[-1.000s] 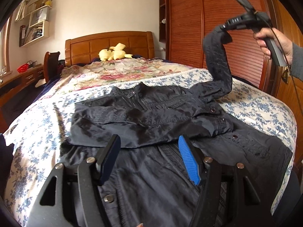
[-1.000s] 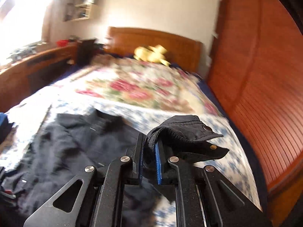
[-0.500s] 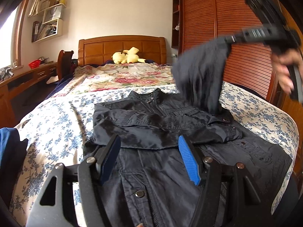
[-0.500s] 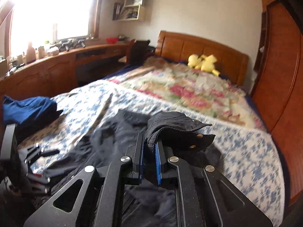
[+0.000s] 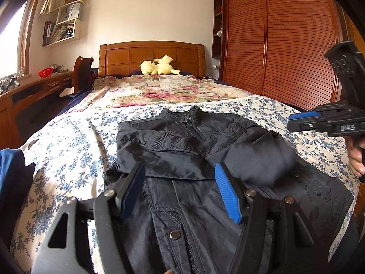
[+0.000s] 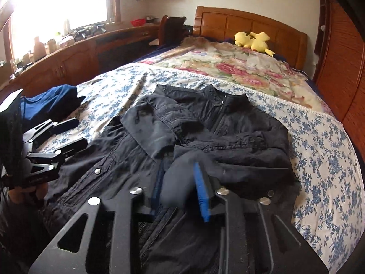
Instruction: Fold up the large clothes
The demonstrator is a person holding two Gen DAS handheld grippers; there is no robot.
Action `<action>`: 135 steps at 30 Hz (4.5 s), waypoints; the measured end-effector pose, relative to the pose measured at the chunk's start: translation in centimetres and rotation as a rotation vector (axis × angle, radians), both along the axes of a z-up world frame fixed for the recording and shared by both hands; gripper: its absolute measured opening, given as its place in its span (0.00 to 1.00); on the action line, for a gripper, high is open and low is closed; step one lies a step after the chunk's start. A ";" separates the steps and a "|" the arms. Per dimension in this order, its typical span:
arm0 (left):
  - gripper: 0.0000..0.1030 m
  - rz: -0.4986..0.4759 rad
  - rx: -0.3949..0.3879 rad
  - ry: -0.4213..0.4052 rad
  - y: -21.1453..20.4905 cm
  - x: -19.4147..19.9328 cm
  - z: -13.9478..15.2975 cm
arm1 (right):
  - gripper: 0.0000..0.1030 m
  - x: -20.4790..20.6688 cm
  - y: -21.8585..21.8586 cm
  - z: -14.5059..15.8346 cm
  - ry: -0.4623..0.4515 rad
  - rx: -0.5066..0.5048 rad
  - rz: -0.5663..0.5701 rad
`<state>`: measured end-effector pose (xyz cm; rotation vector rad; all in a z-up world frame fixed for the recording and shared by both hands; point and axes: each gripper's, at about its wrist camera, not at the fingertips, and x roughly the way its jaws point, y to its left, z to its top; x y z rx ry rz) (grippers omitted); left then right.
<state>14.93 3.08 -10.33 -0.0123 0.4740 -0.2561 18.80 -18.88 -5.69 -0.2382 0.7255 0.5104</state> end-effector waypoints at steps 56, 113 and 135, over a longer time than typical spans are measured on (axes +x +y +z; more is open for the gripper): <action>0.19 -0.253 0.531 0.225 -21.5 2.4 -6.3 | 0.48 -1.1 -15.9 -12.9 0.085 0.093 -0.233; 0.53 -0.093 0.170 0.329 -6.5 -1.1 -5.1 | 0.48 -1.0 -15.3 -13.2 0.086 0.042 -0.239; 0.02 -0.108 0.172 0.226 -6.8 -4.3 -1.0 | 0.48 -0.9 -15.3 -13.1 0.091 0.037 -0.236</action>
